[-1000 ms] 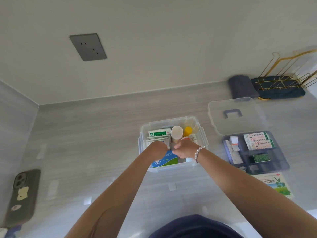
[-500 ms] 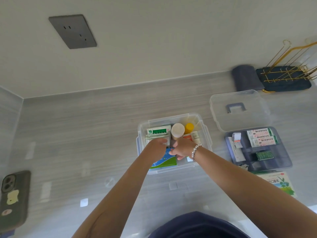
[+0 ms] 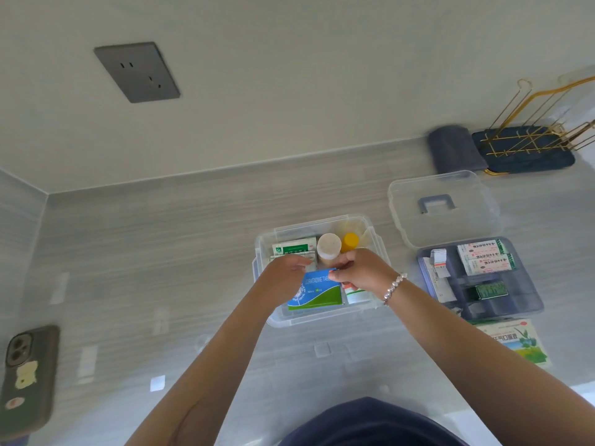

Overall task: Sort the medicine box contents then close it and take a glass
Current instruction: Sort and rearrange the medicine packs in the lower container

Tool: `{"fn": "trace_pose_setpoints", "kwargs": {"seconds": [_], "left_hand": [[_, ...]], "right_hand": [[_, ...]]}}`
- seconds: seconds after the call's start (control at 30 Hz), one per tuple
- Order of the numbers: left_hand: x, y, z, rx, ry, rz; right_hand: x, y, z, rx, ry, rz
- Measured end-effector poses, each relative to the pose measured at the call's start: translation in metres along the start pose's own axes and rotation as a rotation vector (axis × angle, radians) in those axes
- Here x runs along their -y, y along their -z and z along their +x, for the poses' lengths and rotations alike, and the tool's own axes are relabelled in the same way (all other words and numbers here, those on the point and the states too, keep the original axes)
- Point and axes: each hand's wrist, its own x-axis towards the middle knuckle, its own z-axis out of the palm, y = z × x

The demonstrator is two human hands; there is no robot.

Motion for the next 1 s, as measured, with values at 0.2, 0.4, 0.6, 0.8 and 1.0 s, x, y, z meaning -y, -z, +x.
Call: {"fn": "trace_pose_setpoints", "kwargs": {"seconds": [0.2, 0.4, 0.6, 0.8, 1.0], "left_hand": [[-0.005, 0.004, -0.024, -0.080, -0.045, -0.127], [-0.001, 0.006, -0.055, -0.167, -0.063, -0.360], [0.010, 0.002, -0.088, -0.168, -0.093, -0.594], [0.032, -0.003, -0.118, -0.266, -0.090, -0.744], [0.085, -0.009, -0.144, -0.345, 0.057, -0.759]], "right_hand": [[0.001, 0.019, -0.025, -0.040, 0.047, 0.130], [0.002, 0.028, -0.054, -0.021, 0.131, 0.340], [0.002, 0.029, -0.080, 0.079, 0.232, 0.399], [0.006, 0.017, -0.097, 0.140, 0.280, 0.345], [0.000, -0.035, -0.099, 0.149, 0.194, 0.230]]}}
